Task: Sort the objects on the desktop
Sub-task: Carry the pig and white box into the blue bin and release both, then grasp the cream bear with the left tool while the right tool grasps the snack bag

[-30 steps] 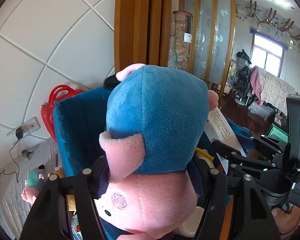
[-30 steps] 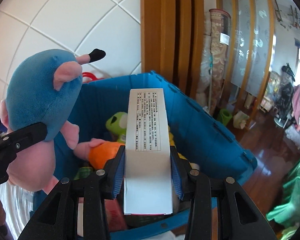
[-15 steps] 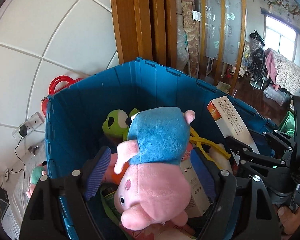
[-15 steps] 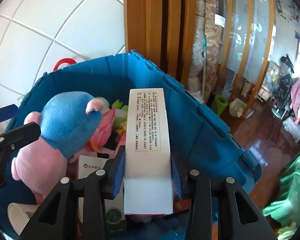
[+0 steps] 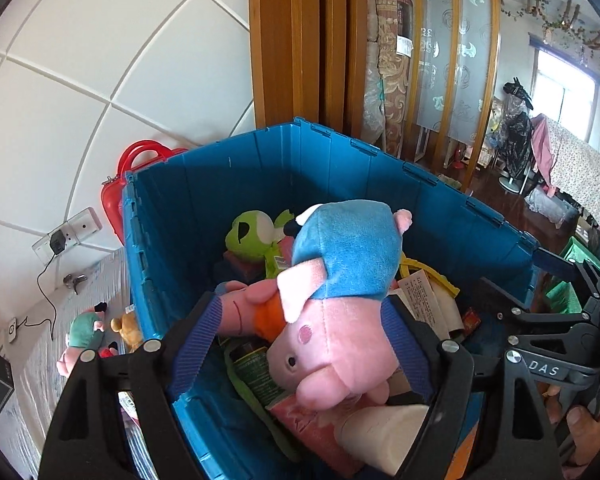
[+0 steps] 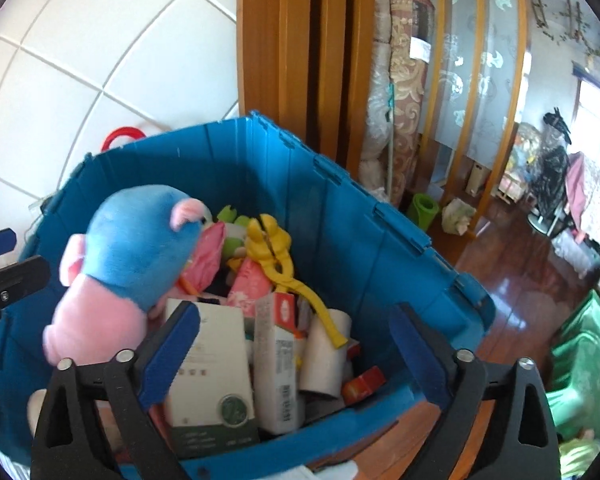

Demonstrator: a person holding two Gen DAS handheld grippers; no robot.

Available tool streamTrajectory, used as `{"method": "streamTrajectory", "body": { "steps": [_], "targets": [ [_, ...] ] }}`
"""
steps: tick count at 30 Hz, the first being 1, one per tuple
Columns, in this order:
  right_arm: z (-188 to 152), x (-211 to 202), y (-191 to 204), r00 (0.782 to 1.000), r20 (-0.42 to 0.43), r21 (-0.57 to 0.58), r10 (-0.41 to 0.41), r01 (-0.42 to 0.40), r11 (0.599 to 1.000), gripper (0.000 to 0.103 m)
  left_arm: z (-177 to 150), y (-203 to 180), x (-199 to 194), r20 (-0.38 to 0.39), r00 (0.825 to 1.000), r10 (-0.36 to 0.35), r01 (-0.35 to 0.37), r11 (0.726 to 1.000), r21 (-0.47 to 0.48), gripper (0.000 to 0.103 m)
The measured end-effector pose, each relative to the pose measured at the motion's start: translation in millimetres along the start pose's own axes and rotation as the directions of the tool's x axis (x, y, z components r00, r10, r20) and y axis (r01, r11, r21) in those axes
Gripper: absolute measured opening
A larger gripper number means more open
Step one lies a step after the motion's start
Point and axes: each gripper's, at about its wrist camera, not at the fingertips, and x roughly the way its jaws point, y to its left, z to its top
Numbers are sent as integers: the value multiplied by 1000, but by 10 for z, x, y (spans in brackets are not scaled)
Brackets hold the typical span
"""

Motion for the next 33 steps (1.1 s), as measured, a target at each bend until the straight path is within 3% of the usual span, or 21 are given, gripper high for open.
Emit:
{"method": "streamTrajectory", "body": {
  "steps": [8, 14, 17, 20, 24, 30, 33],
  "targets": [
    [-185, -755, 709, 992, 112, -21, 57, -55, 998, 103, -557, 801, -504, 47, 998, 43, -40, 998, -56, 82],
    [-349, -1107, 1495, 970, 167, -32, 174, -172, 985, 103, -1211, 1892, -628, -36, 986, 161, -165, 975, -147, 82],
    [-443, -1168, 1956, 958, 183, -55, 222, -216, 975, 103, -1604, 2417, -581, -108, 979, 173, -192, 961, -201, 82],
    [-574, -1139, 2420, 950, 162, -94, 267, -255, 962, 103, -2001, 2840, -500, -179, 968, 177, -218, 944, -247, 82],
    [-759, -964, 2970, 951, 99, -128, 294, -281, 951, 103, -2433, 3269, -371, -274, 939, 207, -280, 924, -259, 82],
    [-1123, -580, 3477, 931, -37, -126, 363, -365, 923, 103, -2865, 3763, -125, -386, 901, 199, -328, 894, -304, 82],
    [-1305, -289, 3639, 929, -112, -120, 354, -366, 923, 103, -3025, 3914, 49, -427, 886, 182, -341, 879, -333, 82]
  ]
}}
